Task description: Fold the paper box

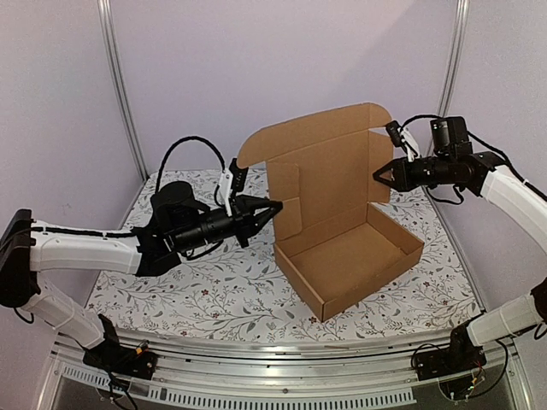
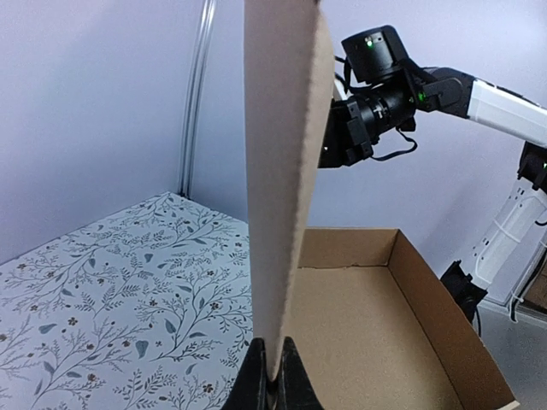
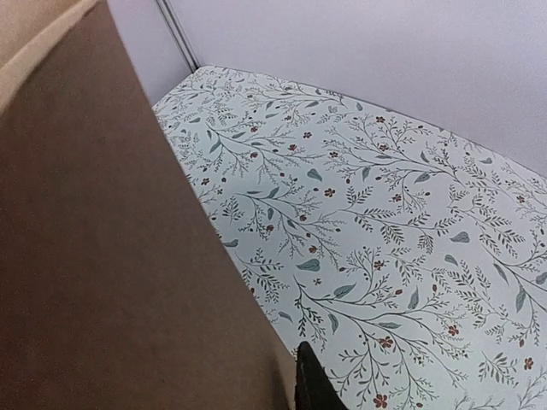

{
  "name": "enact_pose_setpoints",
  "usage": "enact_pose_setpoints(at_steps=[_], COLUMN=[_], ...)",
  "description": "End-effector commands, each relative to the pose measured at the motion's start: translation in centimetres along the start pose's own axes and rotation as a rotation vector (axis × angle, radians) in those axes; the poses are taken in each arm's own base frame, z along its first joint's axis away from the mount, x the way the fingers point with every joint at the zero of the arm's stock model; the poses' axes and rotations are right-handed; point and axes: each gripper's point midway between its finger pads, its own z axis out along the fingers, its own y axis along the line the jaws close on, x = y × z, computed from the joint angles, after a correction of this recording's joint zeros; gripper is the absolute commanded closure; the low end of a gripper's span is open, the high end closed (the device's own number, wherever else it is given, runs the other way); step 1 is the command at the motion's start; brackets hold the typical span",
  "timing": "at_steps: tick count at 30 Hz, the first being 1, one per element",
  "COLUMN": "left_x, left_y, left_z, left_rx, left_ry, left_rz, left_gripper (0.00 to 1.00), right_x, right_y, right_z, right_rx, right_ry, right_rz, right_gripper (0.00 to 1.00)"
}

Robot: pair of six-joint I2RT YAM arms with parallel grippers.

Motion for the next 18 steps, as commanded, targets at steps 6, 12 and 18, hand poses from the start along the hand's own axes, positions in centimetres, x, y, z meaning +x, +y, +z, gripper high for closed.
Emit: enact_pose_setpoints(at_steps=[6, 12, 18], left_x=[-3.2, -3.6, -4.8], left_y=[1.4, -1.3, -3.7], left_z=[-2.3, -6.7, -9.8], left_rx=[-0.103, 0.146, 0.268], left_ry=[0.015, 0.121, 0.106], left_rz=[0.143, 0.110, 0.127], left_gripper=[1.00, 1.00, 1.00], right_x=[-2.1, -2.2, -1.8], right_y=[1.1, 0.9, -1.3], right_z=[-5.0, -9.6, -7.0], right_rx=[-0.055, -0.200, -0.213], right_ry=[-0.005, -0.084, -0.059], right_rz=[-0.020, -0.125, -0.190], right_gripper=[0.50, 0.41, 0.42])
